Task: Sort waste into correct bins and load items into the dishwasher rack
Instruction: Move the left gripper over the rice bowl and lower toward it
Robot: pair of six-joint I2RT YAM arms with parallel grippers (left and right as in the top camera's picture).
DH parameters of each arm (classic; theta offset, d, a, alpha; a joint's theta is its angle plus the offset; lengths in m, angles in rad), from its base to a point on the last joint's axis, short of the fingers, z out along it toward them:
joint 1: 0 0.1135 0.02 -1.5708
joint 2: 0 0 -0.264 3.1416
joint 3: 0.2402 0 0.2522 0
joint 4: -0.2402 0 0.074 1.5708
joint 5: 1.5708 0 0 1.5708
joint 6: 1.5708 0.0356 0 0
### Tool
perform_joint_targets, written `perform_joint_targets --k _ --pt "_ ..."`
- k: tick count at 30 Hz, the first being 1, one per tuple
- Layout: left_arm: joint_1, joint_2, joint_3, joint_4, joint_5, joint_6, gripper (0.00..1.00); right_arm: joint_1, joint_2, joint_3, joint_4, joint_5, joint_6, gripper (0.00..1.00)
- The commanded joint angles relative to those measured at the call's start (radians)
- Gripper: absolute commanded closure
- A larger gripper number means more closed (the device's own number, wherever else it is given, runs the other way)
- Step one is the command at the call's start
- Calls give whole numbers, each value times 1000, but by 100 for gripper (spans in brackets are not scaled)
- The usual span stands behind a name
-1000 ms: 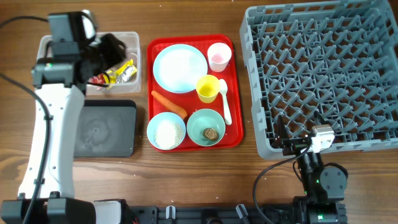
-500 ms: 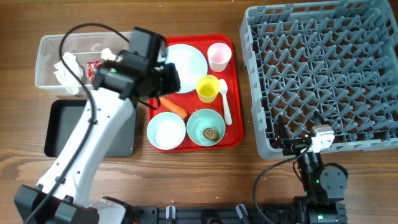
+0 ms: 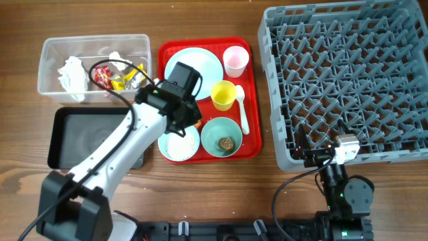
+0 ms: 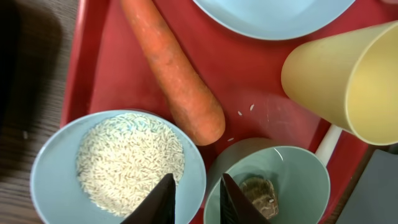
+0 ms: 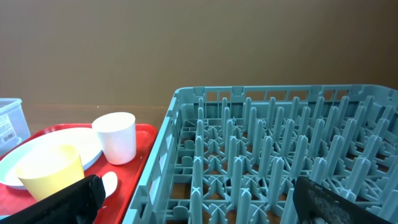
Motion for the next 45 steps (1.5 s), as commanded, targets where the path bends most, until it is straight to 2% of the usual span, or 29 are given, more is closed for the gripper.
perform_joint_targets --k 1,5,11,35,39,41,45 --pt "-31 57 -11 18 -18 -34 76 -2 -6 -1 5 -16 -9 0" --pt "-57 122 -11 33 -18 -35 78 -2 -6 -1 5 -16 -9 0" --pt "-60 156 -11 32 -18 -53 76 -2 -6 -1 5 -16 -9 0" --pt "-62 163 -77 101 -22 -76 77 -2 -6 -1 5 -16 -10 0" --pt "-62 163 -82 111 -22 -76 79 -2 -6 -1 5 -16 -9 0" --pt "-62 163 -82 111 -22 -76 85 -2 -6 -1 5 -16 -9 0" --pt "-62 163 -82 112 -22 -76 87 -2 -6 -1 5 -16 -9 0"
